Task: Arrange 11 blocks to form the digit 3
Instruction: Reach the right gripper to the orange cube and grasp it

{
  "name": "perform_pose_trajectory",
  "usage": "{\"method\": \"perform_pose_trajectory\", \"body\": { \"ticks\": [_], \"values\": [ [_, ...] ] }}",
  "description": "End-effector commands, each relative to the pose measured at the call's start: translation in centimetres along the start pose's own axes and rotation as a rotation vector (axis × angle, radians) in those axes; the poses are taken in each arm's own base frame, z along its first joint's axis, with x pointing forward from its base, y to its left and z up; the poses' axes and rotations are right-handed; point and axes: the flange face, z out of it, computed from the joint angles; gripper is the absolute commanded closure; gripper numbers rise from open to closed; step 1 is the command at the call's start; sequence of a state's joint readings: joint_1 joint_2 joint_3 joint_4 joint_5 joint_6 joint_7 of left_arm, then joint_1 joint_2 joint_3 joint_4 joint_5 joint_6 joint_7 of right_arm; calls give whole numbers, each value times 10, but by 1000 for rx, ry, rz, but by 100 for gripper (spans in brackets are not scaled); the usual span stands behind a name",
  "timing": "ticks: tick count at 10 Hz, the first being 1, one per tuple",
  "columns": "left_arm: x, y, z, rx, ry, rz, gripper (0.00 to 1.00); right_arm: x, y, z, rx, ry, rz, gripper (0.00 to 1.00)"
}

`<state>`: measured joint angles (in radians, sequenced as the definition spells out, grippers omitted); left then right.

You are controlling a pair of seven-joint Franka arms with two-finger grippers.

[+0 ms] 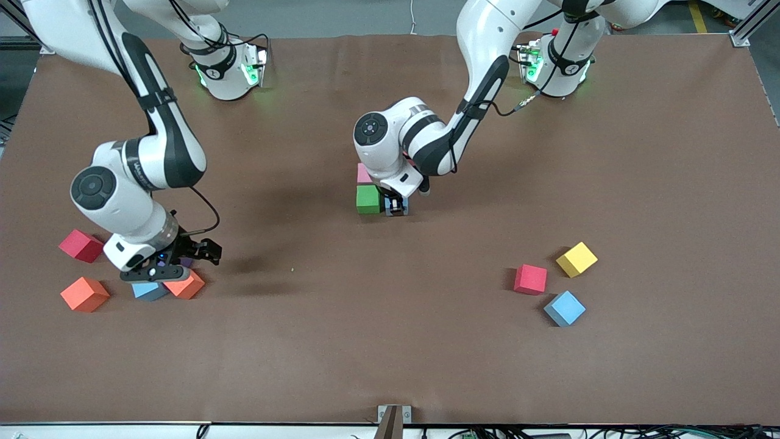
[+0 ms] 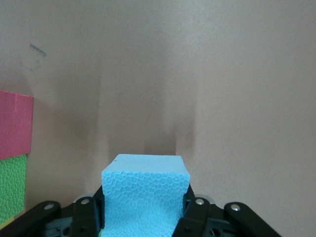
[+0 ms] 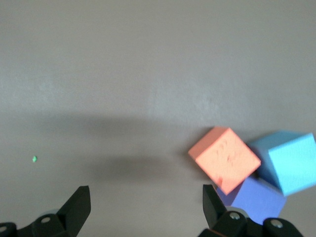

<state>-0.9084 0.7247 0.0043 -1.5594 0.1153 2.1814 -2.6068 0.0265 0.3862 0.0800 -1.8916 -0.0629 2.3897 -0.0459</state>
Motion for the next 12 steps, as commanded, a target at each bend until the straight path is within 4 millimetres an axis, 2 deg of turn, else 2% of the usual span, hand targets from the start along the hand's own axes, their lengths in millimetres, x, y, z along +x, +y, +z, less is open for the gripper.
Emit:
{"method": "perform_pose_trajectory", "body": {
  "ticks": [1, 2, 4, 5, 7, 8, 10, 11, 12],
  "values": [
    [-6, -3, 2, -29, -1, -2, 85, 12, 28, 6, -2, 10, -216, 0],
    [-9, -6, 2, -36, -12, 2, 85, 10, 51, 8, -4, 9, -338, 0],
    [-12, -11, 7, -37, -13, 11, 85, 19, 60, 25, -3, 3, -523, 0],
    [-14, -14, 9, -37, -13, 16, 85, 23, 73, 38, 1, -2, -583, 0],
    [-15, -15, 12, -36, -11, 18, 85, 27, 76, 54, 9, -13, -627, 0],
    [-15, -15, 13, -35, -9, 18, 85, 25, 81, 57, 19, -31, -618, 0],
    [-15, -17, 17, -33, -6, 20, 84, 20, 77, 62, 41, -74, -622, 0],
    [-15, -17, 17, -39, -4, 25, 75, 18, 76, 63, 47, -86, -622, 0],
    [-16, -17, 16, -44, -3, 29, 61, 15, 79, 66, 57, -104, -633, 0]
  ]
}}
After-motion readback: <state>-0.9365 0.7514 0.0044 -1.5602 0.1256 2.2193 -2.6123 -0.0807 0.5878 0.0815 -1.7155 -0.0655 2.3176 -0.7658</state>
